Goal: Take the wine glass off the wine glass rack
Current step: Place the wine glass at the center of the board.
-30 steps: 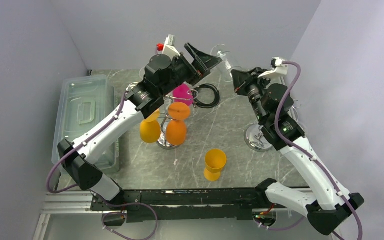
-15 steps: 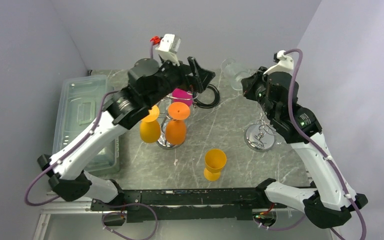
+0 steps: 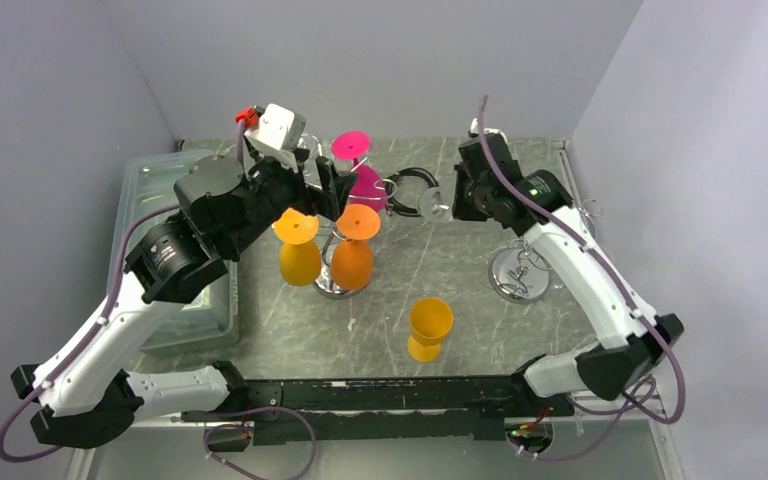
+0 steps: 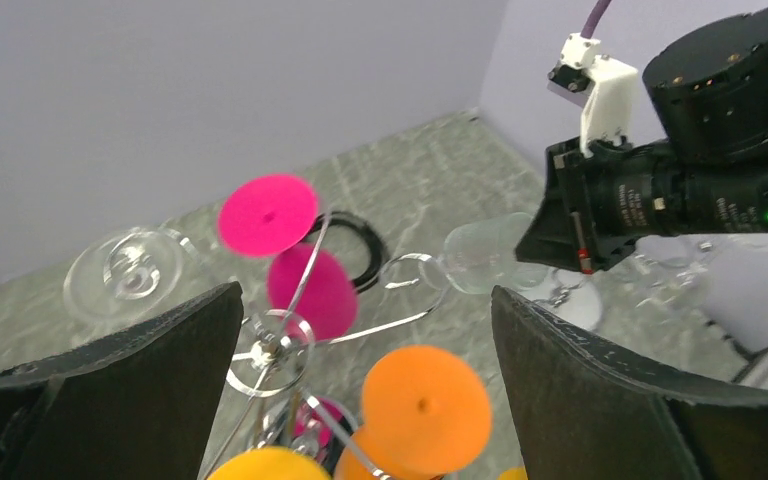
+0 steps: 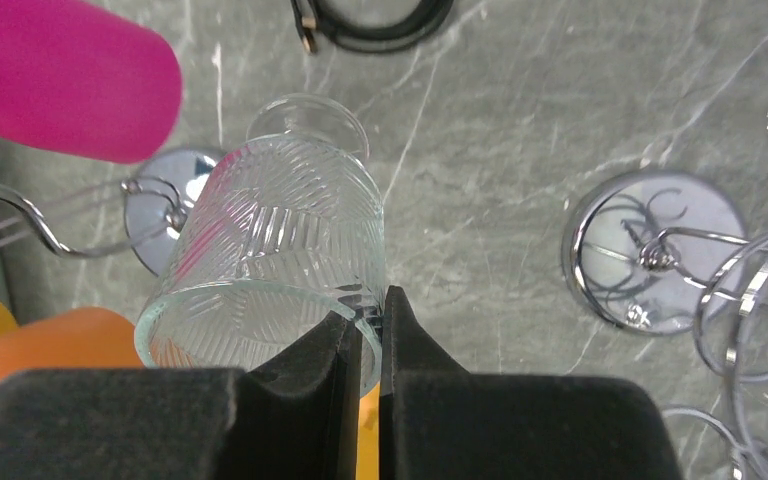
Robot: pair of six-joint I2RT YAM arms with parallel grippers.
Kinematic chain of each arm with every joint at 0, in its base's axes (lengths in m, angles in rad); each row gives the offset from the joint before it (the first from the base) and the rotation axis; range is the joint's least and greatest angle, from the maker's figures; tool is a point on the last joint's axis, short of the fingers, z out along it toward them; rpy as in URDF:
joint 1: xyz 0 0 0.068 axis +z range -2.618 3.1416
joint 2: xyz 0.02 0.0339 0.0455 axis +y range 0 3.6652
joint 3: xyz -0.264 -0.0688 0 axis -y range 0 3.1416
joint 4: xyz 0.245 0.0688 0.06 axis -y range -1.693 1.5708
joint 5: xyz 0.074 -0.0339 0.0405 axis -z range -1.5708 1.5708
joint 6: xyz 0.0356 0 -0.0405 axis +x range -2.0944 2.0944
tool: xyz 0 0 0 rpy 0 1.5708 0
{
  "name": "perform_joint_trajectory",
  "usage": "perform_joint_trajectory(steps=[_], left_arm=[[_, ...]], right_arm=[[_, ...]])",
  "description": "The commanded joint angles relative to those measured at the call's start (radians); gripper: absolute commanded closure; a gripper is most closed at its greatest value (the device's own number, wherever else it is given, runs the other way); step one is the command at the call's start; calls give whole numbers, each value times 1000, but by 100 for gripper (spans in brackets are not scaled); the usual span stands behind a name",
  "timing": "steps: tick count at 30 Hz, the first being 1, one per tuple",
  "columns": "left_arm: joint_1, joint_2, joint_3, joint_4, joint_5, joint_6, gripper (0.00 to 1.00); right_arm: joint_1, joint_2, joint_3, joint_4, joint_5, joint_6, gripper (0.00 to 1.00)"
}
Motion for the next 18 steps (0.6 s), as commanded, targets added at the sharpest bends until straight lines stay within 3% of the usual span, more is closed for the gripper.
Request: perform_joint_trajectory(steps=[1, 7, 18], left_arm=[[22, -43, -48, -80, -146, 62, 1], [128, -32, -62, -179, -123, 15, 1], [255, -66, -50, -175, -10, 4, 1]], right_arm=[[-2, 53, 61, -32, -86, -13, 100], [-2, 182, 94, -105, -179, -24, 100], [-2, 341, 135, -240, -212, -55, 100]])
